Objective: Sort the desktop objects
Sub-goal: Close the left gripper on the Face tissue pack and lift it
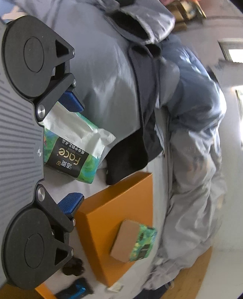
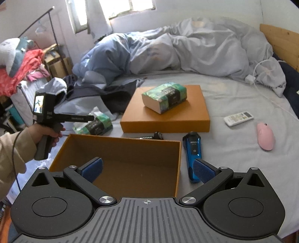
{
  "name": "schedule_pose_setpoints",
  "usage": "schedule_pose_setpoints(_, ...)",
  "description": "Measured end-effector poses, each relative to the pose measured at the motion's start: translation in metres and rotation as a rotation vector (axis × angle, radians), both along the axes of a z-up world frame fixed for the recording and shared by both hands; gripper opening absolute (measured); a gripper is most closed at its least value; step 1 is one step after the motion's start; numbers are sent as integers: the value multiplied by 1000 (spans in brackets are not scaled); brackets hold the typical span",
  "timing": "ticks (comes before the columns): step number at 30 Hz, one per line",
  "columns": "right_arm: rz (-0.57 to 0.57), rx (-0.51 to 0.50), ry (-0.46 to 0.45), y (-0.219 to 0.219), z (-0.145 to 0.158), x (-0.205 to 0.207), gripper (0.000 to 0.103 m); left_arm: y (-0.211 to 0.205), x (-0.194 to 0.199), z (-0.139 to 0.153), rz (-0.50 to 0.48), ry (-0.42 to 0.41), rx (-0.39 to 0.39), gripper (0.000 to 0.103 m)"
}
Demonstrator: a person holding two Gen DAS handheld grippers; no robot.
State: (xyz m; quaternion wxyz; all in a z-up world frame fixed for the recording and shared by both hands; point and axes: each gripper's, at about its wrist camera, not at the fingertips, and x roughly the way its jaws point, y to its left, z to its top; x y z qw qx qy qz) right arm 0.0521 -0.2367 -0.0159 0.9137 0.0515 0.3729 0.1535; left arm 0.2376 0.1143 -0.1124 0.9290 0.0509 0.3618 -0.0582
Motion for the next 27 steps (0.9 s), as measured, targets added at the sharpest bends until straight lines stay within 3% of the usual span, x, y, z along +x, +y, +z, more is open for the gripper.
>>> schedule_pose_setpoints(3,-6,3,14,1,-4,0,103,2,5,-7,-29,-4,22,99)
schedule_pose_setpoints(11,-17,19,51,1,-12,5,103,25,14,-27,-35,8,-34,99)
schedule_pose_setpoints(19,-19,17,68,5,-15,7,103,15,21,-42,-126,-5,69,100)
schedule_pose_setpoints(27,-5,16,93,9,-18,13,103,18,34,-43,-143,-2,67,103)
